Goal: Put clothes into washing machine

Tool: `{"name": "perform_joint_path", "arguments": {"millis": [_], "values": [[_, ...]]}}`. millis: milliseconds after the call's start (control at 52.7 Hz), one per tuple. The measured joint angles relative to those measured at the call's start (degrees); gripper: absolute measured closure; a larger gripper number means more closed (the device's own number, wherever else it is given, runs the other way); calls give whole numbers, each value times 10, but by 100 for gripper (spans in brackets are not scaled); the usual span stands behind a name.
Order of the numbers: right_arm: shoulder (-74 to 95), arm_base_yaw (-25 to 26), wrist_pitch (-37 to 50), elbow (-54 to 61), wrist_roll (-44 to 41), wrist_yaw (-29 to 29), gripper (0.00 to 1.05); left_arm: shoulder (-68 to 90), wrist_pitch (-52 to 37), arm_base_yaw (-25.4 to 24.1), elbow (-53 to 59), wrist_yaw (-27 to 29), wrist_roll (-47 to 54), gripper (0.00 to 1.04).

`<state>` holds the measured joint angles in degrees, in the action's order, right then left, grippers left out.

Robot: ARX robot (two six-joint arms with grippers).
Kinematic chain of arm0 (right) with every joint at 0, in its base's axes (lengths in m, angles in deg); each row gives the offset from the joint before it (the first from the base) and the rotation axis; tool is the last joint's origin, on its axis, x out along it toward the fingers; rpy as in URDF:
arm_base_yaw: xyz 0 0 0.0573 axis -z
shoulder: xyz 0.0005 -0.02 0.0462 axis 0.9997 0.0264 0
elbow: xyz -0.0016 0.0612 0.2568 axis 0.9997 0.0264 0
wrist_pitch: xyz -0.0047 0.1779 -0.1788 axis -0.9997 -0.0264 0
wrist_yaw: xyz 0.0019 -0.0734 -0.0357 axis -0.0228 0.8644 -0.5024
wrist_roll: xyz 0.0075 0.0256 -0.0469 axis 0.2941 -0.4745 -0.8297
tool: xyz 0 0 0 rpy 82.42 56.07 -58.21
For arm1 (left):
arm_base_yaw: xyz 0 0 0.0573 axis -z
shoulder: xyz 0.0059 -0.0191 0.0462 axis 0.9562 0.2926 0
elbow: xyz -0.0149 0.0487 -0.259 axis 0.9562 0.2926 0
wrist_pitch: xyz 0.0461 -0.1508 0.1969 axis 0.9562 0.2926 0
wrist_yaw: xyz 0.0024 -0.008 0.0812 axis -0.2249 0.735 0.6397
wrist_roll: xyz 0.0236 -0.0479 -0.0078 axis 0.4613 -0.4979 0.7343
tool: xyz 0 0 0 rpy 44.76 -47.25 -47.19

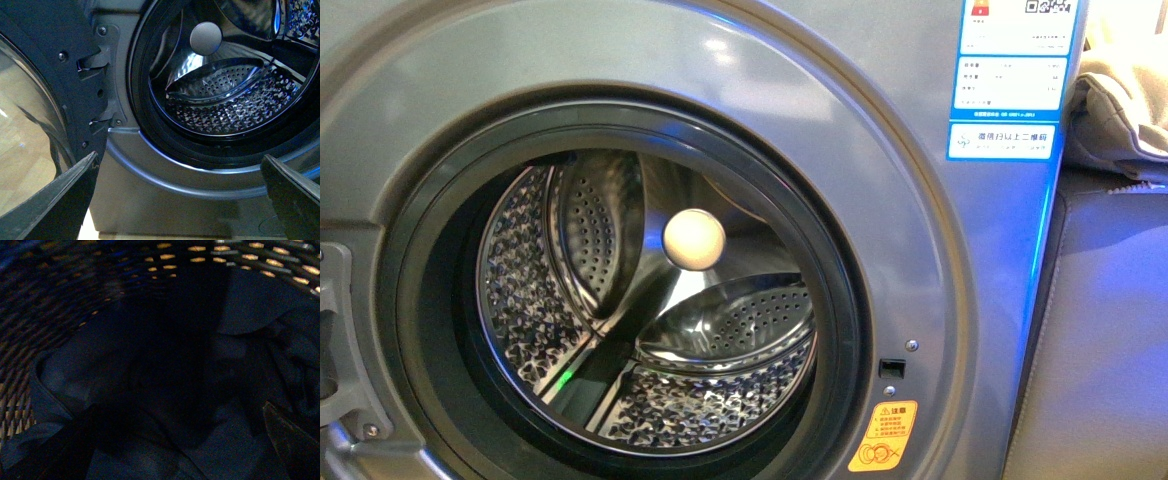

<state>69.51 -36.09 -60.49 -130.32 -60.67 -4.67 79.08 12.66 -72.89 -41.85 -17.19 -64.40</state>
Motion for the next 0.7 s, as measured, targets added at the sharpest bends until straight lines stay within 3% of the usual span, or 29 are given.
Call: {"name": "perform_joint_path", "arguments": {"millis": [702], "values": [[97,-27,20,-14,2,27,7,0,0,0,0,0,0,7]]}}
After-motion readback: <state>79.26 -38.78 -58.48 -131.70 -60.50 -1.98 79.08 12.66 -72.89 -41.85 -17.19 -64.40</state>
